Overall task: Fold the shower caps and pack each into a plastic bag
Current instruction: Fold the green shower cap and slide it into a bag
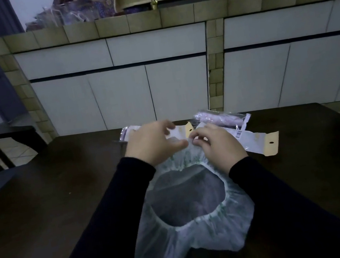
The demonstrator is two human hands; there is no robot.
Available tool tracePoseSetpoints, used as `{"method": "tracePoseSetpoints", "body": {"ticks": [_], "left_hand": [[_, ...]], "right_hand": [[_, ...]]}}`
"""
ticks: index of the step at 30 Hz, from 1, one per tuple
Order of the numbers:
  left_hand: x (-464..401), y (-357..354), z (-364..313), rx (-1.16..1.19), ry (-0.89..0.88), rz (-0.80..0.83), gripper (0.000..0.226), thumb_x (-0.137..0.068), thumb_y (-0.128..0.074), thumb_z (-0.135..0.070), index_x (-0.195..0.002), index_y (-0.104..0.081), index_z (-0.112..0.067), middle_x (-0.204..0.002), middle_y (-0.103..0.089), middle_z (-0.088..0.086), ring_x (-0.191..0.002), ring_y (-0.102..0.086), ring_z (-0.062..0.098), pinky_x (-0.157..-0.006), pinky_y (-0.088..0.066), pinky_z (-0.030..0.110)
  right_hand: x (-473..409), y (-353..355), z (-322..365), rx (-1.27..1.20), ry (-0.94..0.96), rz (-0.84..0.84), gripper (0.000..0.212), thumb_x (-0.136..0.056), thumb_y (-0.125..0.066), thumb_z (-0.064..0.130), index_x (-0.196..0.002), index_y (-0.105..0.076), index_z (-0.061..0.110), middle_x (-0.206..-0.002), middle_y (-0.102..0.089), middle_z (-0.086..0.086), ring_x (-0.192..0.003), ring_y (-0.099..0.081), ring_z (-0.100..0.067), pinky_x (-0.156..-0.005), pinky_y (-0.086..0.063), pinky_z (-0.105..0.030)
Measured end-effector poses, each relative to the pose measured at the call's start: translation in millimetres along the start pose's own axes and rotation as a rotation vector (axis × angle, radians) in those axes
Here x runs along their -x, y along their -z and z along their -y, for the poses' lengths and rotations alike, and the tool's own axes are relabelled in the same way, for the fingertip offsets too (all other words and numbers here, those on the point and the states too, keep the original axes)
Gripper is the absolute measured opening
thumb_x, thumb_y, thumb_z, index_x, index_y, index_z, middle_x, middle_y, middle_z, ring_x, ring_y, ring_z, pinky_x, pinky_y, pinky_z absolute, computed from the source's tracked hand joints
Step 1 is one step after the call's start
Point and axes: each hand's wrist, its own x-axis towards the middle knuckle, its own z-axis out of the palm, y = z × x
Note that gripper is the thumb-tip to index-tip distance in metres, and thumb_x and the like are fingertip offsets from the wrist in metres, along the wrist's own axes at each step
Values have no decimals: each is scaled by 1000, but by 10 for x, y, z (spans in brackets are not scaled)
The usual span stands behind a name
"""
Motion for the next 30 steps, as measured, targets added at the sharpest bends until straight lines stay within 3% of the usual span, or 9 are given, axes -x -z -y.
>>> {"method": "tracePoseSetpoints", "body": {"ticks": [6,9,13,16,18,21,24,26,30], "left_hand": [[-35,-205,155,159,95,-7,14,-88,-64,-32,-89,-72,-22,-87,-67,-7,-87,-61,14,-70,-40,25],[26,-229,338,326,146,-123,6,-85,-68,-27,-84,-74,-24,-79,-67,-12,-82,-59,9,-72,-42,19],[123,-254,564,482,214,-300,6,-84,-70,-23,-79,-73,-24,-70,-65,-18,-76,-62,3,-67,-38,5],[139,-267,628,525,206,-272,11,-88,-65,-22,-87,-76,-22,-79,-70,-13,-89,-65,5,-82,-45,15],[143,-217,631,600,192,-195,14,-86,-68,-34,-85,-76,-23,-83,-73,-14,-90,-66,2,-82,-48,20],[126,-185,653,602,165,-49,22,-76,-78,-40,-77,-76,-18,-77,-72,-19,-78,-63,-8,-81,-46,17],[88,-243,698,623,198,-131,11,-79,-77,-24,-72,-72,-17,-63,-67,-18,-62,-56,-10,-74,-43,18],[94,-315,706,608,229,-180,13,-83,-74,-22,-71,-68,-22,-65,-63,-17,-61,-54,-9,-69,-40,17],[148,-333,750,624,291,-204,13,-85,-70,-22,-73,-65,-22,-69,-62,-13,-67,-54,0,-66,-42,18]], "right_hand": [[98,-20,16,-97,-51,2,23,-92,-59,25,-115,-61,21,-96,-55,-2,-86,-51,-11,-80,-38,-20],[85,-54,-50,-107,-87,6,5,-88,-61,17,-93,-63,16,-79,-55,4,-76,-51,-12,-68,-35,-16],[44,-118,-26,-224,-99,-58,18,-91,-60,19,-74,-59,15,-63,-54,6,-58,-47,-2,-58,-35,-12],[46,-146,-10,-243,-95,-73,15,-94,-57,22,-80,-62,18,-70,-60,4,-62,-50,-3,-63,-40,-18],[56,-144,-25,-258,-106,-79,13,-95,-56,25,-83,-62,24,-69,-59,9,-62,-50,0,-62,-40,-15],[67,-146,-52,-255,-116,-101,12,-94,-56,26,-86,-65,24,-67,-58,6,-55,-47,0,-58,-38,-17],[64,-151,-43,-224,-93,-154,11,-94,-58,27,-91,-68,22,-68,-61,3,-54,-48,-2,-58,-38,-19],[64,-142,-23,-198,-91,-119,15,-93,-59,34,-98,-66,22,-72,-60,6,-60,-50,-1,-65,-42,-23],[32,-109,-5,-50,-113,-22,38,-92,-53,46,-121,-56,21,-110,-61,2,-106,-54,-17,-95,-44,-40]]}}
